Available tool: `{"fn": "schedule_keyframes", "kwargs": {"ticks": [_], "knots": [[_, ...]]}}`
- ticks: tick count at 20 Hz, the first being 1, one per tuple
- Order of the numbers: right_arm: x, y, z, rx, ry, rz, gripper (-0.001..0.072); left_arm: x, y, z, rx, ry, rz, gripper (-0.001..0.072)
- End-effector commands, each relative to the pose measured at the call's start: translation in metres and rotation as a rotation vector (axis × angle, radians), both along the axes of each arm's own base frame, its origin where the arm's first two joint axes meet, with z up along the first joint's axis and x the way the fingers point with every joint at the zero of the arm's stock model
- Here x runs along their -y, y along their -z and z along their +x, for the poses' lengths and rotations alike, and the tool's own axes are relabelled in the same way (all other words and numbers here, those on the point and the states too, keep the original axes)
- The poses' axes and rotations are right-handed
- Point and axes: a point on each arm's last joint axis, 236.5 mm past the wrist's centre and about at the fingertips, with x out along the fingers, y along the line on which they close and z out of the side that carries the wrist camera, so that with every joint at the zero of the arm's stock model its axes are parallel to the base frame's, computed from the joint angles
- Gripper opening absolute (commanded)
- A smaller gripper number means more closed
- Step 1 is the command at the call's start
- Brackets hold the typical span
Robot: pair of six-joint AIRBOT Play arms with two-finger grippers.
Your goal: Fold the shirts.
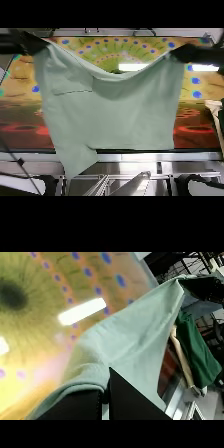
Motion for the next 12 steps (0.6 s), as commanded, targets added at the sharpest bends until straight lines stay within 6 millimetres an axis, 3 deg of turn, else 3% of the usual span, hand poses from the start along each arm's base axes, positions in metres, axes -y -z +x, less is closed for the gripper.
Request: {"fn": "schedule_keyframes", "kwargs": {"ticks": [1, 3, 6, 9, 12], "knots": [[0.001, 0.128, 0.045, -0.163, 0.057, 0.068, 0.0020, 0.004, 0.145, 0.057, -0.252, 0.009, -0.011, 0.0024], [0.011, 0.158, 0.062, -0.176, 0.115, 0.113, 0.0020, -0.007, 0.186, 0.080, -0.320, -0.055, -0.037, 0.0023], [0.024, 0.173, 0.079, -0.171, 0.150, 0.138, 0.0020, -0.031, 0.213, 0.103, -0.310, -0.195, -0.065, 0.0023], [0.032, 0.162, 0.085, -0.126, 0.130, 0.121, 0.0020, -0.037, 0.188, 0.102, -0.231, -0.174, -0.183, 0.0023], [0.028, 0.148, 0.067, -0.136, 0.022, 0.175, 0.0020, -0.031, 0.171, 0.078, -0.264, -0.061, -0.210, 0.0023]]}}
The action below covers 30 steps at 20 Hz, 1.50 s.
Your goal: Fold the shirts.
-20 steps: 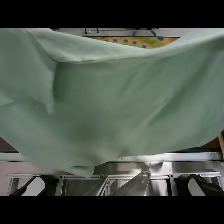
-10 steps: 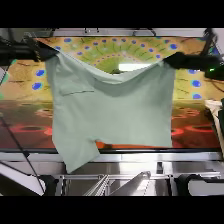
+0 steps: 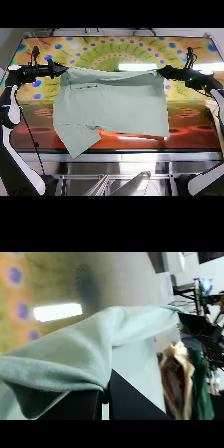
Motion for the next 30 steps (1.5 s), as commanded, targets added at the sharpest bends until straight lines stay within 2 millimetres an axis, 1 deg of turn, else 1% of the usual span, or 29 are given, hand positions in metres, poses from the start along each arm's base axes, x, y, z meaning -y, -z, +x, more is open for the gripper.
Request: {"fn": "schedule_keyframes", "kwargs": {"ticks": [1, 2, 3, 5, 7, 10, 11, 12, 15, 16, 17, 18, 19, 20, 21, 22, 24, 25, 26, 27, 28, 30], "knots": [[-0.004, -0.007, -0.022, -0.007, -0.128, 0.057, 0.0020, 0.002, -0.010, -0.026, -0.040, 0.099, -0.074, 0.0022], [-0.004, -0.002, -0.034, -0.039, -0.171, 0.057, 0.0020, 0.000, -0.001, -0.036, -0.102, 0.114, -0.071, 0.0022], [-0.003, 0.005, -0.045, -0.080, -0.203, 0.046, 0.0020, -0.004, 0.014, -0.046, -0.170, 0.125, -0.044, 0.0021], [0.006, 0.025, -0.065, -0.175, -0.243, -0.008, 0.0020, -0.009, 0.046, -0.069, -0.306, 0.161, 0.032, 0.0021], [0.014, 0.047, -0.081, -0.264, -0.271, -0.082, 0.0020, -0.016, 0.070, -0.090, -0.407, 0.197, 0.109, 0.0021], [0.025, 0.070, -0.098, -0.356, -0.290, -0.182, 0.0021, -0.028, 0.096, -0.110, -0.534, 0.201, 0.203, 0.0020], [0.028, 0.074, -0.100, -0.367, -0.294, -0.200, 0.0020, -0.031, 0.103, -0.115, -0.566, 0.204, 0.228, 0.0020], [0.028, 0.075, -0.101, -0.369, -0.297, -0.207, 0.0021, -0.032, 0.105, -0.118, -0.576, 0.210, 0.239, 0.0020], [0.028, 0.075, -0.099, -0.365, -0.292, -0.211, 0.0022, -0.032, 0.100, -0.113, -0.553, 0.206, 0.250, 0.0012], [0.028, 0.075, -0.099, -0.366, -0.292, -0.210, 0.0095, -0.032, 0.097, -0.111, -0.542, 0.211, 0.253, 0.0068], [0.028, 0.075, -0.099, -0.366, -0.293, -0.209, 0.0253, -0.030, 0.091, -0.112, -0.535, 0.228, 0.252, 0.0255], [0.028, 0.075, -0.100, -0.374, -0.292, -0.205, 0.0260, -0.031, 0.084, -0.113, -0.529, 0.247, 0.252, 0.0290], [0.030, 0.074, -0.101, -0.388, -0.276, -0.203, 0.0261, -0.031, 0.076, -0.114, -0.517, 0.263, 0.254, 0.0290], [0.035, 0.072, -0.100, -0.397, -0.259, -0.200, 0.0291, -0.031, 0.068, -0.115, -0.512, 0.280, 0.251, 0.0290], [0.039, 0.068, -0.100, -0.407, -0.237, -0.201, 0.0407, -0.031, 0.062, -0.117, -0.520, 0.291, 0.248, 0.0292], [0.046, 0.063, -0.103, -0.424, -0.221, -0.207, 0.0447, -0.034, 0.056, -0.122, -0.539, 0.302, 0.245, 0.0293], [0.067, 0.051, -0.121, -0.480, -0.211, -0.266, 0.0447, -0.042, 0.049, -0.127, -0.588, 0.271, 0.230, 0.0295], [0.077, 0.045, -0.133, -0.519, -0.211, -0.291, 0.0447, -0.045, 0.047, -0.132, -0.604, 0.257, 0.221, 0.0337], [0.082, 0.037, -0.145, -0.550, -0.215, -0.299, 0.0446, -0.050, 0.046, -0.138, -0.624, 0.242, 0.212, 0.0550], [0.084, 0.029, -0.155, -0.577, -0.218, -0.286, 0.0446, -0.055, 0.045, -0.144, -0.658, 0.220, 0.204, 0.0710], [0.082, 0.023, -0.165, -0.600, -0.224, -0.265, 0.0443, -0.060, 0.044, -0.151, -0.690, 0.208, 0.186, 0.0707], [0.075, 0.023, -0.190, -0.650, -0.237, -0.250, 0.0433, -0.066, 0.039, -0.169, -0.731, 0.198, 0.154, 0.0700]]}}
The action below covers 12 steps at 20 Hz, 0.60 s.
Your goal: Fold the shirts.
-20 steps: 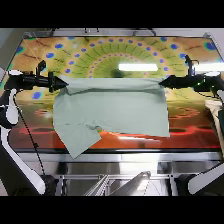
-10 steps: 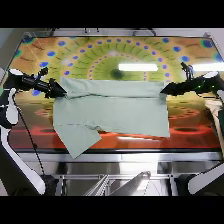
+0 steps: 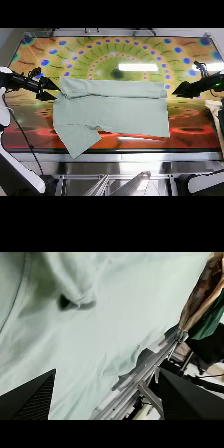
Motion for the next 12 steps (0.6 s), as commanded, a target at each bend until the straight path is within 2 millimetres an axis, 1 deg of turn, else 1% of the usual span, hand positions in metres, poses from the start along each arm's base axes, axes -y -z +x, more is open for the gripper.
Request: {"fn": "schedule_keyframes", "kwargs": {"ticks": [1, 2, 3, 4, 6, 7, 8, 9, 10, 12], "knots": [[-0.004, -0.003, -0.050, -0.120, 0.010, 0.004, 0.0374, -0.006, -0.010, -0.037, -0.094, -0.027, -0.039, 0.0700], [-0.008, 0.003, -0.062, -0.136, 0.024, 0.005, 0.0346, -0.002, -0.013, -0.053, -0.109, -0.019, -0.055, 0.0699], [-0.012, 0.010, -0.075, -0.148, 0.041, 0.002, 0.0350, 0.000, -0.011, -0.072, -0.135, -0.010, -0.045, 0.0700], [-0.015, 0.017, -0.086, -0.160, 0.060, -0.001, 0.0392, 0.001, -0.004, -0.096, -0.175, 0.003, 0.000, 0.0700], [-0.021, 0.030, -0.106, -0.190, 0.112, -0.005, 0.0397, -0.007, 0.020, -0.147, -0.245, 0.020, 0.139, 0.0700], [-0.024, 0.036, -0.115, -0.206, 0.136, -0.006, 0.0420, -0.010, 0.031, -0.169, -0.272, 0.008, 0.196, 0.0700], [-0.027, 0.041, -0.124, -0.225, 0.155, -0.001, 0.0499, -0.008, 0.038, -0.184, -0.289, -0.017, 0.215, 0.0700], [-0.030, 0.046, -0.131, -0.245, 0.166, 0.003, 0.0518, -0.007, 0.045, -0.195, -0.305, -0.063, 0.226, 0.0700], [-0.032, 0.048, -0.138, -0.258, 0.164, 0.006, 0.0518, -0.006, 0.054, -0.202, -0.314, -0.106, 0.243, 0.0700], [-0.034, 0.050, -0.142, -0.268, 0.163, 0.010, 0.0518, -0.005, 0.070, -0.209, -0.307, -0.167, 0.280, 0.0700]]}}
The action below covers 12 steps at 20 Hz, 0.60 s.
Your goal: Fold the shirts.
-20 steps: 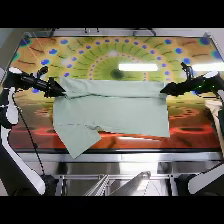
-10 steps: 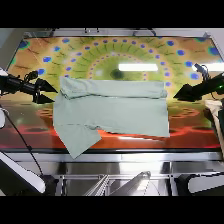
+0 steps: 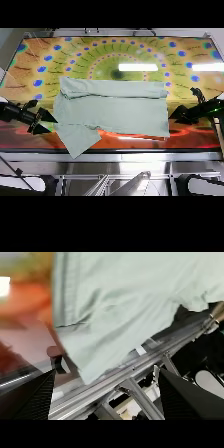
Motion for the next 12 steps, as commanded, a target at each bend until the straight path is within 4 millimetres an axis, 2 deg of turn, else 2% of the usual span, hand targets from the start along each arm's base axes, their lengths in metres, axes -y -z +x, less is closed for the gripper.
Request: {"fn": "schedule_keyframes", "kwargs": {"ticks": [1, 2, 3, 6, 9, 10, 12], "knots": [[-0.004, 0.008, -0.014, -0.027, 0.024, 0.000, 0.0518, -0.001, 0.036, -0.028, -0.005, -0.079, 0.119, 0.0701], [-0.004, 0.007, -0.014, -0.024, 0.024, -0.001, 0.0518, 0.005, 0.042, -0.028, -0.001, -0.092, 0.120, 0.0700], [-0.004, 0.006, -0.014, -0.023, 0.023, -0.001, 0.0518, 0.013, 0.043, -0.024, 0.016, -0.096, 0.099, 0.0652], [-0.004, 0.004, -0.014, -0.018, 0.022, -0.002, 0.0518, 0.038, 0.038, 0.007, 0.124, -0.125, 0.055, 0.0653], [-0.004, 0.003, -0.013, -0.014, 0.023, -0.004, 0.0518, 0.050, 0.042, 0.027, 0.201, -0.126, 0.072, 0.0640], [-0.004, 0.003, -0.013, -0.015, 0.023, -0.004, 0.0518, 0.050, 0.041, 0.029, 0.216, -0.123, 0.070, 0.0520], [-0.005, 0.005, -0.016, -0.026, 0.025, 0.000, 0.0518, 0.046, 0.040, 0.029, 0.219, -0.130, 0.065, 0.0179]]}}
